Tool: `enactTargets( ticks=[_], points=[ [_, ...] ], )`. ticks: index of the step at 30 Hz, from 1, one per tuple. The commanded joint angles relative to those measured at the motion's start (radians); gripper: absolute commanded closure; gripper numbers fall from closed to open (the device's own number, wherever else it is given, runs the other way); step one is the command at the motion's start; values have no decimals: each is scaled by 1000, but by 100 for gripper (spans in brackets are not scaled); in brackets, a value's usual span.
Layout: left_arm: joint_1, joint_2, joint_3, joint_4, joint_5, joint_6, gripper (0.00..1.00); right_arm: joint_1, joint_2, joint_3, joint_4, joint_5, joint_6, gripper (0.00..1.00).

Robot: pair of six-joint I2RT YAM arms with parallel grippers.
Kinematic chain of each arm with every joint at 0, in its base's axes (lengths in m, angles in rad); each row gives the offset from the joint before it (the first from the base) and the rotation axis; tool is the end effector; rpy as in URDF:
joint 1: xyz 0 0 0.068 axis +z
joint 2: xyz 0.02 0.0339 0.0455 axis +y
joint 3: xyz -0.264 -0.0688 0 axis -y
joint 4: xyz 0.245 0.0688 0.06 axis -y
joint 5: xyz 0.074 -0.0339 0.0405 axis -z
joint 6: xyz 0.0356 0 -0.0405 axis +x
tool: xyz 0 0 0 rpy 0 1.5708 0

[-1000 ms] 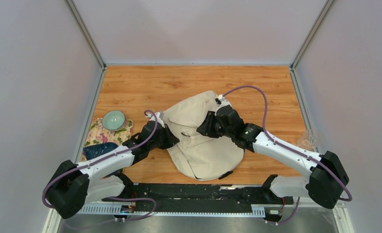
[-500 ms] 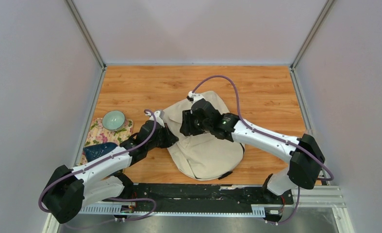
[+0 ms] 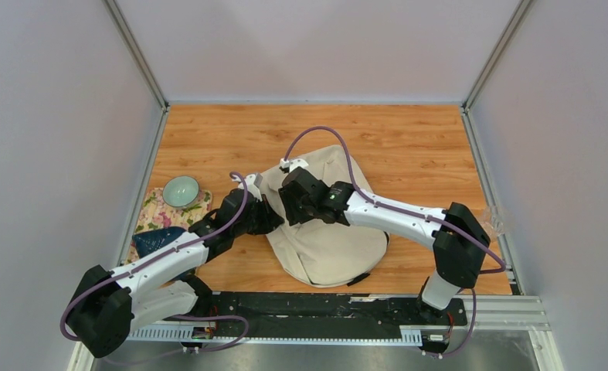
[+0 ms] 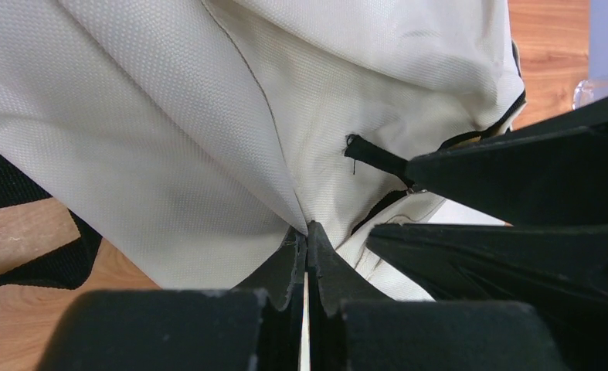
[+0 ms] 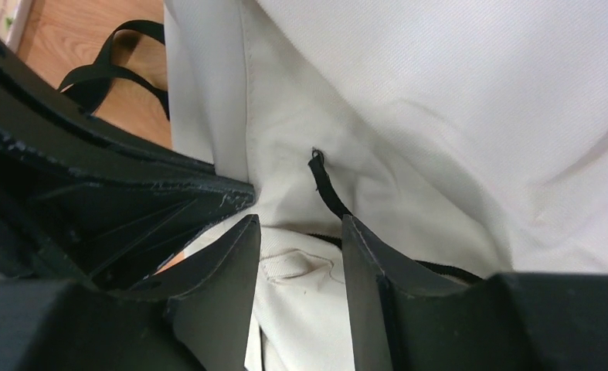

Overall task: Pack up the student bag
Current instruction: Zip the student bag at the center of the board.

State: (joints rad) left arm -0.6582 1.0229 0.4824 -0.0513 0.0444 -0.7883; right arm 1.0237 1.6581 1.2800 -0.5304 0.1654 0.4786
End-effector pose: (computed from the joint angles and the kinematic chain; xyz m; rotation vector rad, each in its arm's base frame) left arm 0.1686 -0.1324 0.2031 -0.1222 2.2942 -0.8482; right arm 0.1923 0.3044 0.2558 -0.6078 2.4405 0.4376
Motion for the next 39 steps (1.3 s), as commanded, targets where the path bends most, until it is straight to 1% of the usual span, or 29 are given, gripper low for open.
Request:
enactTargets(
  ticks=[1, 4, 7, 11, 16, 20, 26, 37, 39],
  points=[
    [9, -26, 51, 13, 15, 34, 100, 15, 40, 77, -31, 91, -49, 53],
    [9, -27, 51, 10, 18, 35, 100, 24, 52, 93, -45, 129, -63, 53],
    [11, -27, 50, 7, 22, 35, 100, 26, 46, 91, -37, 118, -67, 54],
    [11, -26, 48, 5, 22, 38, 100, 27, -10, 47, 24, 82, -57, 54],
    [11, -24, 47, 4, 23, 37, 100, 29, -47, 10, 53, 106, -44, 54],
    [11, -24, 47, 4, 31, 35, 100, 24, -37, 12, 40, 155, -43, 54],
    [12, -30, 48, -1, 34, 40, 100, 18, 17, 27, 33, 163, -54, 55],
    [14, -27, 51, 4, 45, 41, 100, -11, 78, 38, 43, 131, -64, 63],
    [14, -26, 48, 4, 49, 38, 100, -11, 86, 32, 44, 128, -64, 67]
  ],
)
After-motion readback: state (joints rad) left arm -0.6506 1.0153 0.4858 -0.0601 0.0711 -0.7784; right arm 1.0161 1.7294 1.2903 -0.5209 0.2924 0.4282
